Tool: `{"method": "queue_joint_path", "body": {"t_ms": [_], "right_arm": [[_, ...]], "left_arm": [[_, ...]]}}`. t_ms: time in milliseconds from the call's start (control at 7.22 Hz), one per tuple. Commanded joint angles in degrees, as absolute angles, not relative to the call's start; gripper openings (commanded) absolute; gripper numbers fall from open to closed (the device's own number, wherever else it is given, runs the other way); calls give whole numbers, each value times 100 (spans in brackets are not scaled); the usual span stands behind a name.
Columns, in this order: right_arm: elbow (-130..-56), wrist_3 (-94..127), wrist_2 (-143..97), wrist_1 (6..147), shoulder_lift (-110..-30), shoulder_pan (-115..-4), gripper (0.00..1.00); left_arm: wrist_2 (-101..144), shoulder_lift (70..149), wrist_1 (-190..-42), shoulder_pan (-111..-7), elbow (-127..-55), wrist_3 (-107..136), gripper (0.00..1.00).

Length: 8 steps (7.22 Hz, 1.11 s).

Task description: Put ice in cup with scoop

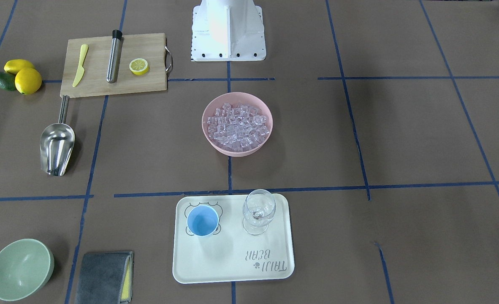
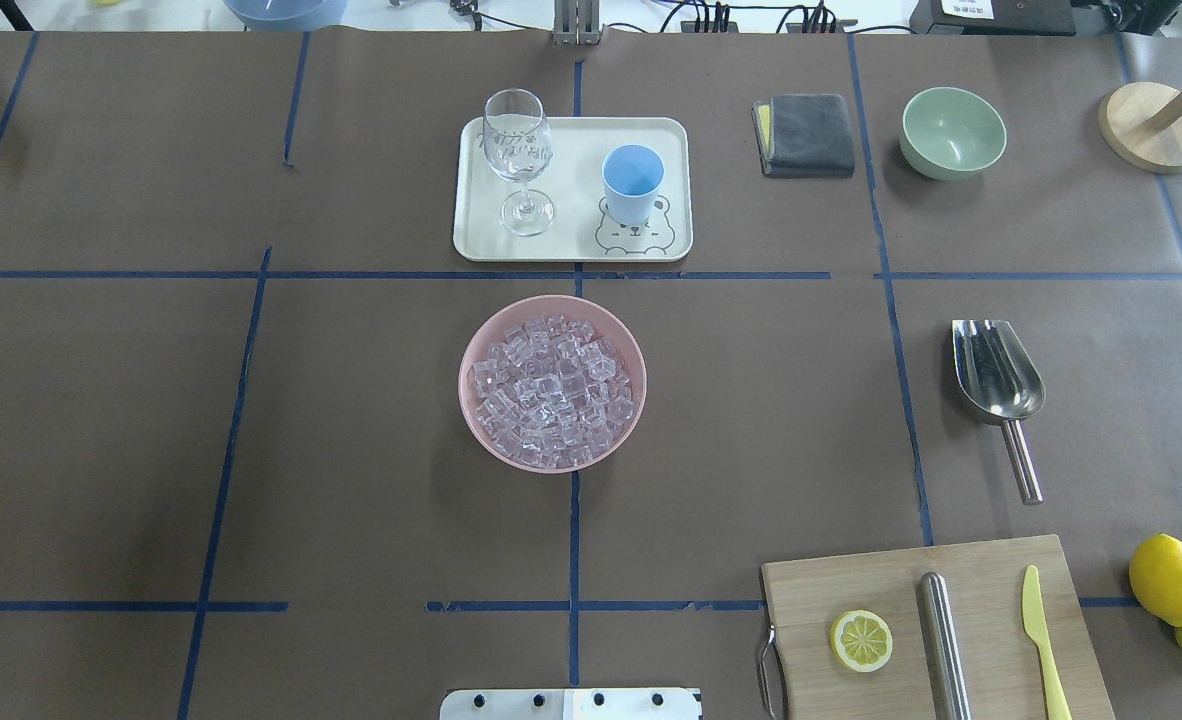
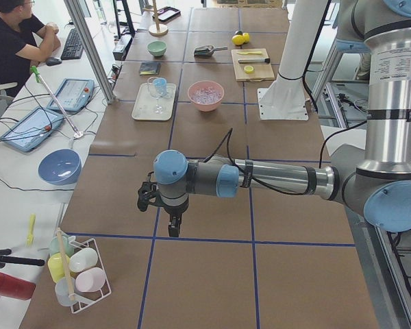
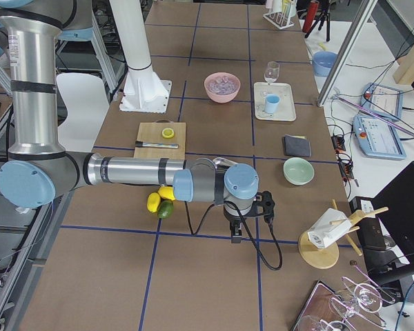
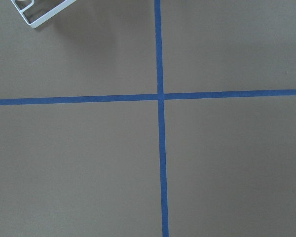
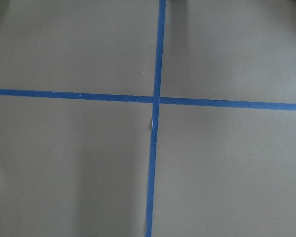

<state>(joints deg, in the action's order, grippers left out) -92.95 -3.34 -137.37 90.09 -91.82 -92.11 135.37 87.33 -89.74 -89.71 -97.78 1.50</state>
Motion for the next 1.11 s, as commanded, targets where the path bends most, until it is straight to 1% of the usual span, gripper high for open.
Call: {"method": "queue_joint_path", "body": {"t_ms": [0, 277, 554, 831, 970], "right_arm": [[-9290, -334, -13720, 9009, -9193, -9211, 100], [-9368, -247, -13737, 9009, -9159, -9202, 100], [-9631, 17, -13729, 9000, -9158, -9202, 100], [-10026, 61, -13729, 9035, -9062, -9202, 100], [-9976, 201, -13781, 9018, -9296, -9167, 100]], "left_arm": [[13544, 8728, -8974, -8974, -9791, 167, 100], [13570, 8754, -8991, -8965, -9835, 176, 100], [13579, 8858, -9061, -8956, -10342, 167, 100], [14067, 9287, -9272, -8912, -10581, 176, 100], [14141, 9751, -9307, -8668, -10608, 176, 100]]}}
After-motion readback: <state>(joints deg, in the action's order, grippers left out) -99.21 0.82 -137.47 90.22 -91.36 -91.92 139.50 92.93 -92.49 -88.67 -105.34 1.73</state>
